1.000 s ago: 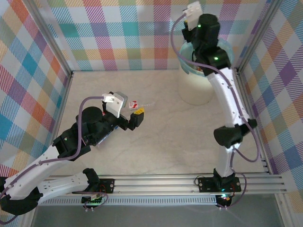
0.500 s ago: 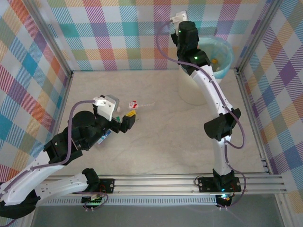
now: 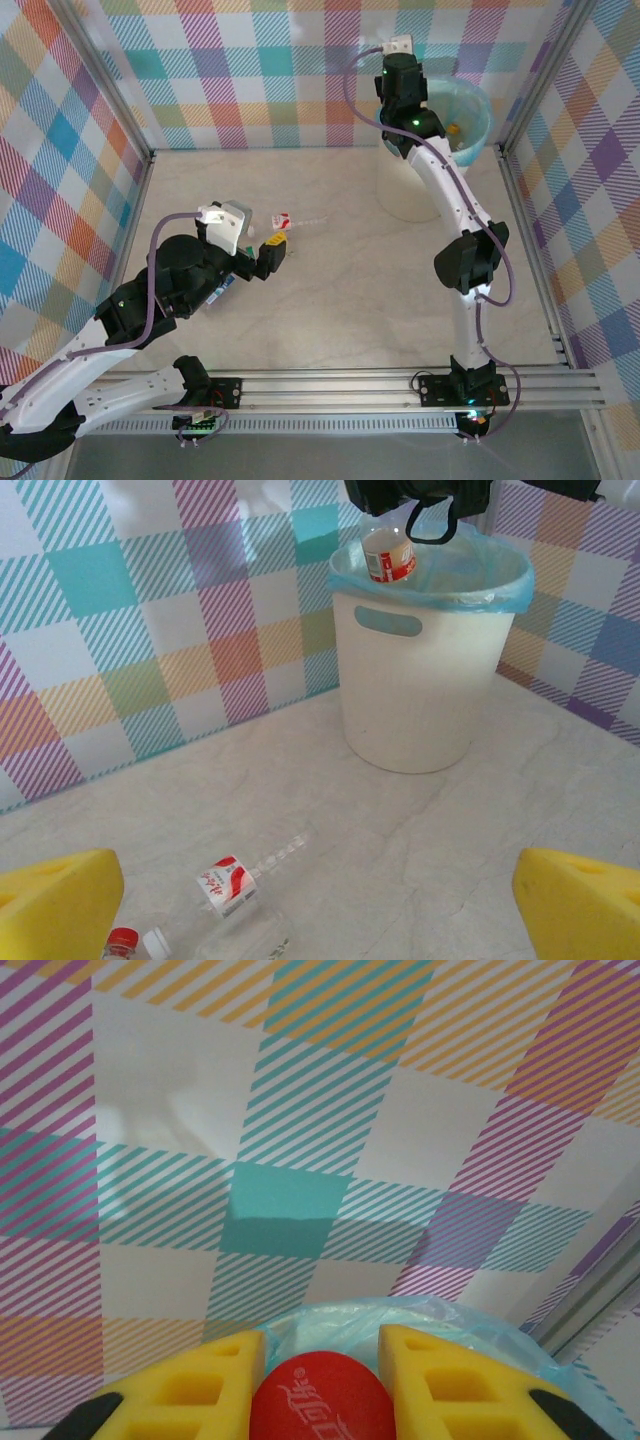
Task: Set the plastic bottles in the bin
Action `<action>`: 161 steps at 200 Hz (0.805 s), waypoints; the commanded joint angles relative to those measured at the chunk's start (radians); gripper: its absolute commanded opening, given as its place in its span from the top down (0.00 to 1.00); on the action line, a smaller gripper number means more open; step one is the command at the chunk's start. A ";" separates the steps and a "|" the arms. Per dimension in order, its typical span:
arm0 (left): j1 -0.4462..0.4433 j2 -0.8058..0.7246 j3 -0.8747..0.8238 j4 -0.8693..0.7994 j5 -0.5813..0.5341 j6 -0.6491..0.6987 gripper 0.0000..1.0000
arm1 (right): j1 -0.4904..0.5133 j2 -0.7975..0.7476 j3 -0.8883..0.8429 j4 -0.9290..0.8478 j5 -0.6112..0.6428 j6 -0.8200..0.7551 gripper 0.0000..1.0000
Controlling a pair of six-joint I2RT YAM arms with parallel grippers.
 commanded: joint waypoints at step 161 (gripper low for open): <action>0.009 -0.083 -0.089 -0.094 -0.170 -0.225 0.00 | -0.107 -0.062 -0.283 -0.309 -0.267 0.323 0.95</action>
